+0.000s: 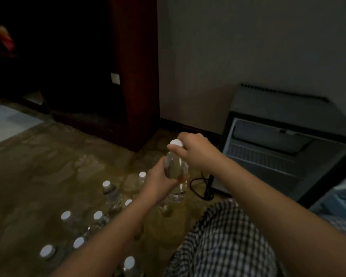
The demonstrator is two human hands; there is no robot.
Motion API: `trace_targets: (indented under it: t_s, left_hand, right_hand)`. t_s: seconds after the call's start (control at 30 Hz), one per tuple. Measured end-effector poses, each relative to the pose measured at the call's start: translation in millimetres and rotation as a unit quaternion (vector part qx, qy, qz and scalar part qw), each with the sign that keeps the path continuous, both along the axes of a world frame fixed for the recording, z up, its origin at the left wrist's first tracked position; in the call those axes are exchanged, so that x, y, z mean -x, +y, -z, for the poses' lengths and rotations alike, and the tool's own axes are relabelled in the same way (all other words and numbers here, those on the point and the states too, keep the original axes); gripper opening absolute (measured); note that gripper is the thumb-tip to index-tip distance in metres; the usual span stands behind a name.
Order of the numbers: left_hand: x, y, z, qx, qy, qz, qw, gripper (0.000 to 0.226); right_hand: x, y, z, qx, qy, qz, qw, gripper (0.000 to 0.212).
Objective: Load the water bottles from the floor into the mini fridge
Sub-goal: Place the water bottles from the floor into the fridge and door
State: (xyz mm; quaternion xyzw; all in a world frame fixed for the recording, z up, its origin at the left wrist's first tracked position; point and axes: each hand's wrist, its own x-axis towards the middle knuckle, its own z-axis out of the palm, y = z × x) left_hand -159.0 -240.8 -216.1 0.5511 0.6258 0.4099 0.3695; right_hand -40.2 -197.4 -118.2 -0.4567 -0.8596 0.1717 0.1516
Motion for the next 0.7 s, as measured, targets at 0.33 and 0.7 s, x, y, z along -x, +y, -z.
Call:
trace_targets:
  t_s: [0.33, 0.7]
  left_hand:
    - [-75.8, 32.7, -106.5, -0.061, 0.014, 0.054, 0.997, 0.064]
    - [-177.2, 77.3, -150.2, -0.058, 0.171, 0.174, 0.968, 0.056]
  right_hand:
    - [-96.3, -3.0, -75.4, -0.05, 0.107, 0.082, 0.99, 0.034]
    - [-203.0, 26.3, -75.7, 0.091, 0.256, 0.144, 0.951, 0.034]
